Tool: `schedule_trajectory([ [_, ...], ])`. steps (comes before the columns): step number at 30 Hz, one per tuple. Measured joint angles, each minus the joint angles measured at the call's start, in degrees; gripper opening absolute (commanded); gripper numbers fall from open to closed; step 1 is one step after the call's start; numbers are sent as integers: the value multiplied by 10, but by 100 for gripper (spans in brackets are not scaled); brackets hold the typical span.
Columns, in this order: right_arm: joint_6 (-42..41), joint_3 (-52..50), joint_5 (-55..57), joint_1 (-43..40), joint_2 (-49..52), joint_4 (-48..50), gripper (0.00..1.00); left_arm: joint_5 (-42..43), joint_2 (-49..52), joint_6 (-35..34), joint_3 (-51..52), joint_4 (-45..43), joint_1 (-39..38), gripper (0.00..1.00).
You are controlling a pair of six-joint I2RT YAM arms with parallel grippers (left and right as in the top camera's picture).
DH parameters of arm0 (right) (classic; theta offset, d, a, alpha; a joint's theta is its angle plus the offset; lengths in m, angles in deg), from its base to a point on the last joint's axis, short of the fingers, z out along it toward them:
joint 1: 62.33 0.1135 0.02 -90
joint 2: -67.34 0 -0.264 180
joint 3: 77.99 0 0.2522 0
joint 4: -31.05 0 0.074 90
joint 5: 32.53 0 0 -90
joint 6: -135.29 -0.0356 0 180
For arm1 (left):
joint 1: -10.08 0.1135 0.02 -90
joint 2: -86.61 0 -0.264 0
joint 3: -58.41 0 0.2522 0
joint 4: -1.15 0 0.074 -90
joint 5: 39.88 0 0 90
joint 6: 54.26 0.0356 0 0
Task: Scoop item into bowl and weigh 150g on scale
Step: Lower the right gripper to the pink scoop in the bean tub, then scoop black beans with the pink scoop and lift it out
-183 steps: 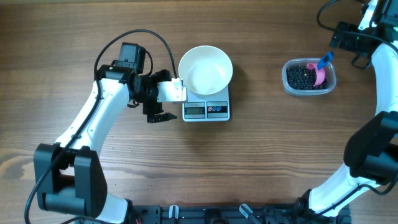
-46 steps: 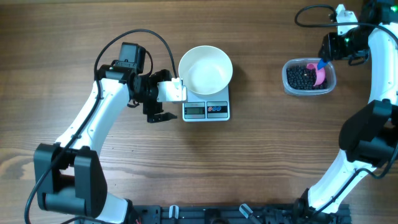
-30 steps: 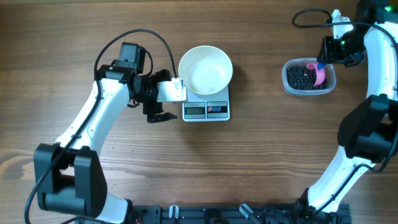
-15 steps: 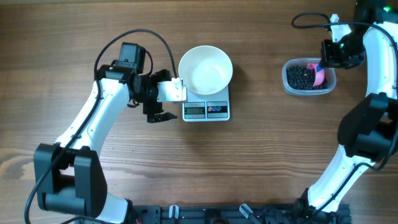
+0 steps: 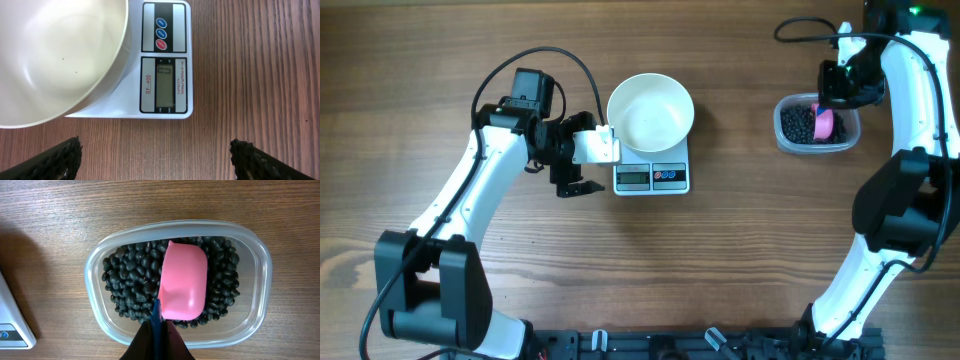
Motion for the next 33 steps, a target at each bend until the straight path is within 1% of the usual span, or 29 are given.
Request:
schedule_trajectory([
  [3,9,0,1,-2,0,1,4,0,0,0,0,0,0,100],
  [6,13,0,-18,-23,0,7,4,0,0,0,0,0,0,100],
  [12,-59,0,-52,-30,0,11,4,0,0,0,0,0,0,100],
  [17,-73,0,-92,-27,1,6,4,0,0,0,0,0,0,100],
  [23,-43,0,-96,-29,1,7,4,0,0,0,0,0,0,100],
  [26,-35,-1,-109,-45,1,7,5,0,0,0,0,0,0,100],
  [30,-21,-6,-166,-78,1,13,4,0,0,0,0,0,0,100],
  [33,-17,-6,-186,-85,5,16,5,0,0,0,0,0,0,100],
])
